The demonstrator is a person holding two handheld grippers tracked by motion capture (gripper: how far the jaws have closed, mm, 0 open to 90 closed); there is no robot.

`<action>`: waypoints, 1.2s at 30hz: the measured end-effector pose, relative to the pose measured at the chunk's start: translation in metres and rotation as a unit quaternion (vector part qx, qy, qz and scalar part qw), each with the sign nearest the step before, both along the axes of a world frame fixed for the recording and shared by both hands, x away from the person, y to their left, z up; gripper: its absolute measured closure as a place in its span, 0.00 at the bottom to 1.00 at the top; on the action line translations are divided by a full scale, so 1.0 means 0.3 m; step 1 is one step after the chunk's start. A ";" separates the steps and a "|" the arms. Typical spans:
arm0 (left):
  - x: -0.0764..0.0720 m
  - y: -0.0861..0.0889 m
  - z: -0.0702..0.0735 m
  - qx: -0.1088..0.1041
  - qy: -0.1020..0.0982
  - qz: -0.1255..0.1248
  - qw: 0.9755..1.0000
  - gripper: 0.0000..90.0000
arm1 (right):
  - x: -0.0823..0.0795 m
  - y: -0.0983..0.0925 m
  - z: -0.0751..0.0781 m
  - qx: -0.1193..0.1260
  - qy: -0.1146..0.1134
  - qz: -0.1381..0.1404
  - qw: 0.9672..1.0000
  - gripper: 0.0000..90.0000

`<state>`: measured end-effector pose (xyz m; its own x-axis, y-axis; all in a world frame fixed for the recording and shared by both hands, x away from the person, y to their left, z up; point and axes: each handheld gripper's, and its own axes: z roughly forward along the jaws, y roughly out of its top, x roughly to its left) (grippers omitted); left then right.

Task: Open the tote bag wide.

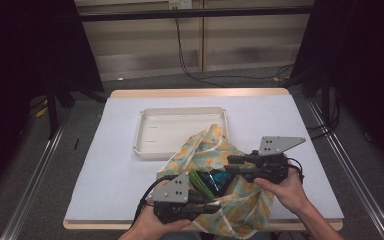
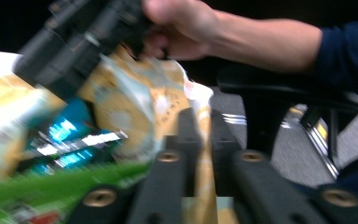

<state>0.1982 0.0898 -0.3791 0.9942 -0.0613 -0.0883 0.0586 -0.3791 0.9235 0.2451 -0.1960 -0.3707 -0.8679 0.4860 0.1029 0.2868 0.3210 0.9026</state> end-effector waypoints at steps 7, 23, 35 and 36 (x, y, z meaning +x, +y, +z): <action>-0.081 0.015 -0.051 0.030 0.008 -0.035 0.999 1.00 | 0.042 -0.033 0.012 0.017 -0.014 -0.031 0.999 1.00; -0.118 0.029 -0.225 0.108 0.055 -0.051 0.991 1.00 | 0.254 -0.121 -0.047 0.043 -0.008 -0.122 0.992 1.00; -0.042 0.075 -0.140 0.038 0.046 0.009 0.998 0.80 | 0.194 -0.131 -0.023 0.046 -0.013 -0.099 0.994 0.77; -0.039 0.080 -0.134 0.035 0.045 0.014 0.998 0.79 | 0.183 -0.132 -0.017 0.043 -0.016 -0.099 0.994 0.75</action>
